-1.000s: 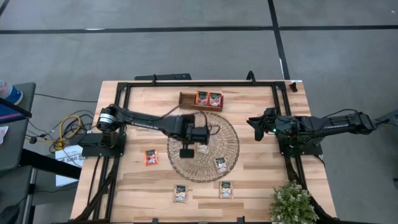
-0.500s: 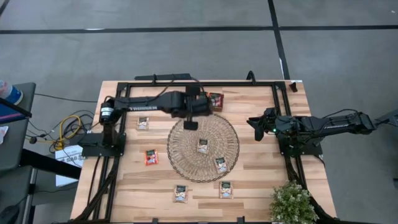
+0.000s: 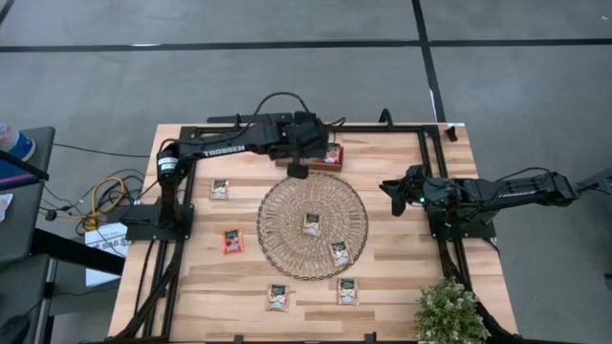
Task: Pick & Place Tea
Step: Put the orange tea bag into the middle section of the wooden organizer
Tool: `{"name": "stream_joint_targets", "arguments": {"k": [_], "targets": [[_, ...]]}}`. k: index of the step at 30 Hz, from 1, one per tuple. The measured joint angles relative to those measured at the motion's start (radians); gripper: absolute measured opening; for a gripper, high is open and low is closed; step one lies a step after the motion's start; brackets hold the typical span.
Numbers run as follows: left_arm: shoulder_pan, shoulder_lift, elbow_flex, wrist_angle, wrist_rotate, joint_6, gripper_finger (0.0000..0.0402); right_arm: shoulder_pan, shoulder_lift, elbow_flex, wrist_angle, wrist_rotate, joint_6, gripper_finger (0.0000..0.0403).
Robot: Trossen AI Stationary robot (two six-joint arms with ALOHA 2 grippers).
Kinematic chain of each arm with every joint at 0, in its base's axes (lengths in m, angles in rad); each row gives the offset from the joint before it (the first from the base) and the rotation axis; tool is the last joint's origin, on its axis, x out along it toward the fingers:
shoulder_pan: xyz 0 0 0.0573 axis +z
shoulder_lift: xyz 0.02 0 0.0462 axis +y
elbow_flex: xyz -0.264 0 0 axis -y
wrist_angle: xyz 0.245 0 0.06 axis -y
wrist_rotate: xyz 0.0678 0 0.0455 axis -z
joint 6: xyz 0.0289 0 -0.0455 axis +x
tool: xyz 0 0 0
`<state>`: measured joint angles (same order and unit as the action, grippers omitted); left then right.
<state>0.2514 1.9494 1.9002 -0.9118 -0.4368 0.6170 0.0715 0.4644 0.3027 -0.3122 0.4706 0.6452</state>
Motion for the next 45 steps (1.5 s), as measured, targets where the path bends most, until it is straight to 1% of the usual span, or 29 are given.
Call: {"name": "stream_joint_targets", "arguments": {"k": [4, 11, 18, 20, 23, 36, 39, 45], "targets": [[0.046, 0.032, 0.000, 0.010, 0.040, 0.057, 0.0000, 0.000, 0.000, 0.000, 0.000, 0.000, 0.017, 0.0093], [0.110, 0.114, 0.000, 0.056, 0.056, 0.149, 0.0000, 0.000, 0.000, 0.000, -0.001, 0.000, 0.010, 0.0093], [0.138, 0.177, 0.000, 0.069, 0.069, 0.157, 0.0000, 0.000, 0.000, 0.000, -0.002, 0.000, 0.010, 0.0093], [0.142, 0.181, 0.000, 0.066, 0.076, 0.157, 0.0000, 0.000, 0.000, 0.000, -0.003, 0.000, 0.010, 0.0093], [0.142, 0.181, 0.000, 0.071, 0.116, 0.142, 0.0000, 0.000, 0.000, 0.000, -0.010, 0.000, 0.010, 0.0093], [0.144, 0.181, 0.000, 0.069, 0.139, 0.120, 0.0000, 0.000, 0.000, 0.000, -0.032, 0.000, 0.009, 0.0093], [0.145, 0.186, 0.000, 0.073, 0.163, 0.118, 0.0000, 0.000, 0.000, 0.000, -0.032, 0.000, 0.009, 0.0093], [0.151, 0.218, -0.001, 0.059, 0.152, 0.116, 0.0000, 0.000, 0.000, 0.000, -0.032, 0.000, 0.010, 0.0093]]}}
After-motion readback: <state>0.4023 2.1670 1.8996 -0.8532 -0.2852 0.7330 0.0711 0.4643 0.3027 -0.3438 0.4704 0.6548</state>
